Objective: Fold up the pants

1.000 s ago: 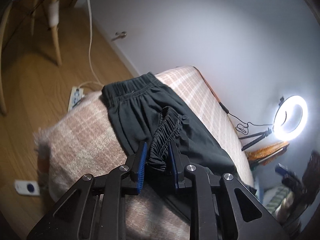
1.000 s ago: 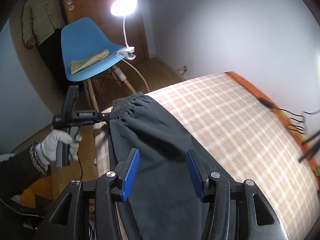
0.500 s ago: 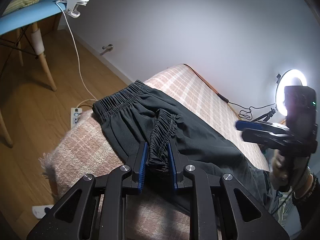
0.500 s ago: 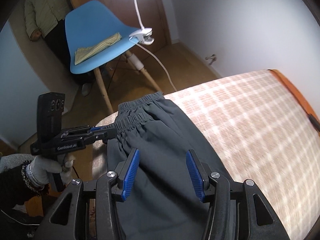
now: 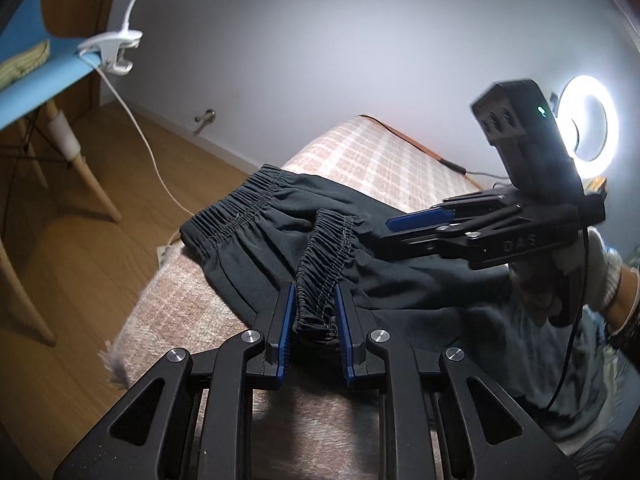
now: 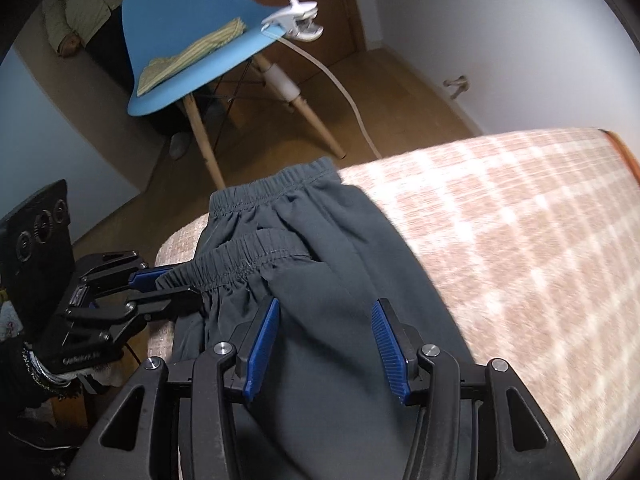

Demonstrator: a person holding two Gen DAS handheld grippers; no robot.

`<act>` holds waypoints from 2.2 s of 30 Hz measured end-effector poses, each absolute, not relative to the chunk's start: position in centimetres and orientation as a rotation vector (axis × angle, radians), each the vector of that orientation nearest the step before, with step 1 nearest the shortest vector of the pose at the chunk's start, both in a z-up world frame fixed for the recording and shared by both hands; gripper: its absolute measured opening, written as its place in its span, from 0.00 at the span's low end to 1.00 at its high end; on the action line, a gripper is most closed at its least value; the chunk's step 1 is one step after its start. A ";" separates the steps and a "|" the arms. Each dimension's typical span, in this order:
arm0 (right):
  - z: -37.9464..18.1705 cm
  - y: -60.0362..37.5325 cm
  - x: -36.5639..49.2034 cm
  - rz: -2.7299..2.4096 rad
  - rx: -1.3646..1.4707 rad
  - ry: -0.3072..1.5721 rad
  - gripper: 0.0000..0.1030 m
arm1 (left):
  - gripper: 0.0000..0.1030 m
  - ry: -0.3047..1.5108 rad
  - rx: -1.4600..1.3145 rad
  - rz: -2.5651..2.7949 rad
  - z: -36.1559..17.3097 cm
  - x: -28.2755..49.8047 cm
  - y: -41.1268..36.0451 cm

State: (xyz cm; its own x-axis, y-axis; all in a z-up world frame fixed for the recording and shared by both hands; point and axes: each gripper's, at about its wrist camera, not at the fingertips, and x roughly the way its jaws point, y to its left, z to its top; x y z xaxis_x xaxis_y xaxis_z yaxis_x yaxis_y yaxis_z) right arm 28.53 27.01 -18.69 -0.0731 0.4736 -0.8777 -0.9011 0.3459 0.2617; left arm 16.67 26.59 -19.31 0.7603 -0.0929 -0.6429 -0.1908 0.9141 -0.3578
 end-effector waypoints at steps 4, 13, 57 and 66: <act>-18.9 27.5 27.9 1.237 -0.495 1.151 0.22 | 0.17 0.715 -0.396 0.056 -19.5 16.7 26.5; -16.8 26.8 26.4 1.245 -0.517 1.071 0.00 | 0.13 0.683 -0.378 0.057 -18.7 16.6 27.0; -9.4 23.8 27.3 1.009 -0.301 0.898 0.73 | 0.33 0.696 -0.396 0.145 -15.2 17.9 31.2; -3.3 15.5 25.4 0.887 -0.192 0.805 0.81 | 0.33 0.647 -0.403 -0.017 -11.6 17.4 25.7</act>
